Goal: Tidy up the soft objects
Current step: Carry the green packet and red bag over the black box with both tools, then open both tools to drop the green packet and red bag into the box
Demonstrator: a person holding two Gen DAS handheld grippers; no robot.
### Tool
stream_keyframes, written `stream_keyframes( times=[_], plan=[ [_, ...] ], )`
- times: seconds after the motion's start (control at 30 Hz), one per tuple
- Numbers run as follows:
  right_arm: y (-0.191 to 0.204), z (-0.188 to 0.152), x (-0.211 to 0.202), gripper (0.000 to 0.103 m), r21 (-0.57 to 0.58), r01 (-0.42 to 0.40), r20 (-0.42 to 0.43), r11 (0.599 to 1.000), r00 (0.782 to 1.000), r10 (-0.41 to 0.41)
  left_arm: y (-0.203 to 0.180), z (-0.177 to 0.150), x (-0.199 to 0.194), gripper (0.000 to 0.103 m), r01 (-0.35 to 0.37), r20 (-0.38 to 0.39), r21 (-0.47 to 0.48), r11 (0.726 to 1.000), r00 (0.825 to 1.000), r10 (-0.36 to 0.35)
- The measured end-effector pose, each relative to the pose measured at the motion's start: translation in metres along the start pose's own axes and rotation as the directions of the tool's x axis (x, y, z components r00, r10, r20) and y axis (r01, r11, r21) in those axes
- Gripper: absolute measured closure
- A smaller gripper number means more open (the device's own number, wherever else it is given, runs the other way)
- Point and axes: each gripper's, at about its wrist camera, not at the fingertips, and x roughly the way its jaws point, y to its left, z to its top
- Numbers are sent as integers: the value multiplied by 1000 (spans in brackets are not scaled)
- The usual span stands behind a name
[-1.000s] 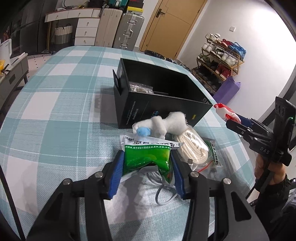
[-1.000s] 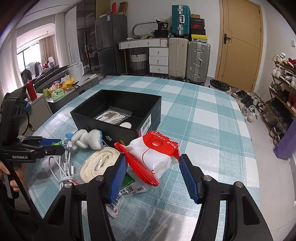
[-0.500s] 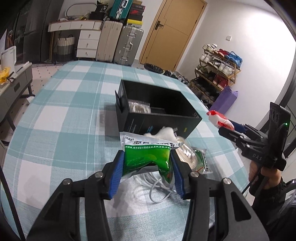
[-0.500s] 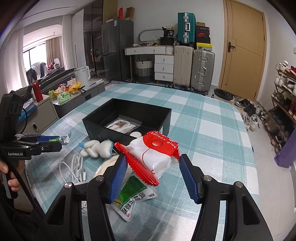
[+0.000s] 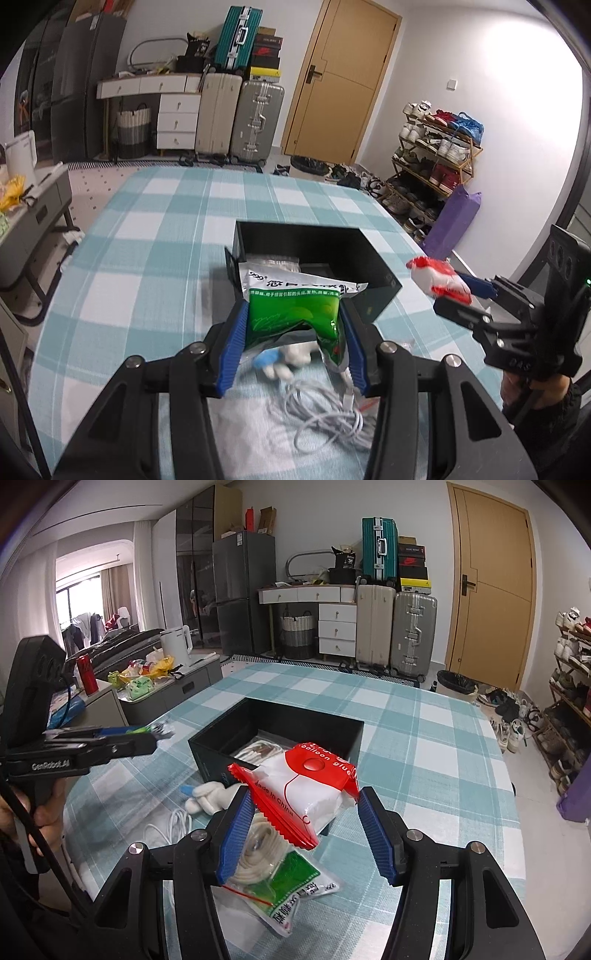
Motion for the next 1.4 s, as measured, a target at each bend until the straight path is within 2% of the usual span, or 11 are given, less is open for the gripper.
stream_keyframes(
  times=[0.4, 0.7, 1.17, 1.4],
  plan=[
    [5, 23, 11, 44, -5, 7, 8, 1000, 1000, -7, -4, 26, 24, 56, -27, 34, 52, 998, 999, 26],
    [8, 37, 35, 44, -22, 9, -9, 1000, 1000, -9, -7, 35, 48, 56, -47, 29, 83, 995, 999, 45],
    [1, 45, 81, 44, -43, -3, -78, 999, 997, 0, -5, 37, 87, 56, -76, -5, 117, 990, 997, 77],
    [-3, 41, 100, 44, -67, 7, -115, 998, 993, -14, -10, 40, 95, 56, -89, -5, 147, 985, 996, 91]
  ],
)
